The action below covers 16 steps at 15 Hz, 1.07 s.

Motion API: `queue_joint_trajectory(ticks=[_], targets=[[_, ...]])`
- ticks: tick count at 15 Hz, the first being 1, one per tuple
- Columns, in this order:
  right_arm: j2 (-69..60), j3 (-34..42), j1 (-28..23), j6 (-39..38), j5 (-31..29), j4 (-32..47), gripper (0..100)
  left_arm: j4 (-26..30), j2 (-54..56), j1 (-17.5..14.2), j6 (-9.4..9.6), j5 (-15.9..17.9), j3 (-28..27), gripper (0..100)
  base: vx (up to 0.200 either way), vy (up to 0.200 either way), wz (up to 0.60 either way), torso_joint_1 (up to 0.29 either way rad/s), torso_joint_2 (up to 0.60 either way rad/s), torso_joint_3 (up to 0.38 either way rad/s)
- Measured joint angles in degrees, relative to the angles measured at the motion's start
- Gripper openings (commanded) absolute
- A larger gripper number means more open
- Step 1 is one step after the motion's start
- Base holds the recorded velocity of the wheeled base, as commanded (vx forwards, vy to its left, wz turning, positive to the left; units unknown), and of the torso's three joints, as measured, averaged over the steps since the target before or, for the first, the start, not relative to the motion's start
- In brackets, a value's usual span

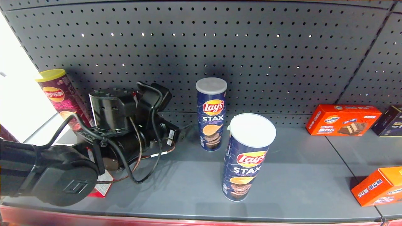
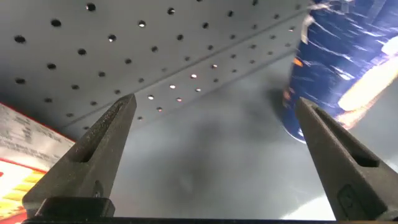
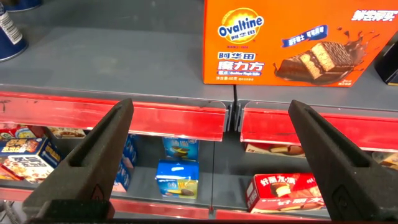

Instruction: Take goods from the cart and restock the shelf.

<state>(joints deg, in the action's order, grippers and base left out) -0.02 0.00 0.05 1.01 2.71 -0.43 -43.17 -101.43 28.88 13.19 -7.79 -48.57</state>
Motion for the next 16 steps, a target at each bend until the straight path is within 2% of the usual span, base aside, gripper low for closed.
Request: queue_joint_trajectory(ticks=[3, 8, 16], targets=[[0.0, 0.0, 0.0, 0.0, 0.0, 0.0, 100, 0.9, -1.8, 0.4, 0.73, -1.0, -0.7, 100, 0.0, 0.0, 0.0, 0.0, 0.0, 0.0], [0.0, 0.0, 0.0, 0.0, 0.0, 0.0, 100, 1.0, -4.7, 0.1, 0.71, -2.1, -3.4, 100, 0.0, 0.0, 0.0, 0.0, 0.0, 0.0], [0.0, 0.0, 0.0, 0.0, 0.0, 0.0, 100, 1.0, -8.8, 1.8, 0.62, -2.1, -7.2, 100, 0.0, 0.0, 0.0, 0.0, 0.0, 0.0]])
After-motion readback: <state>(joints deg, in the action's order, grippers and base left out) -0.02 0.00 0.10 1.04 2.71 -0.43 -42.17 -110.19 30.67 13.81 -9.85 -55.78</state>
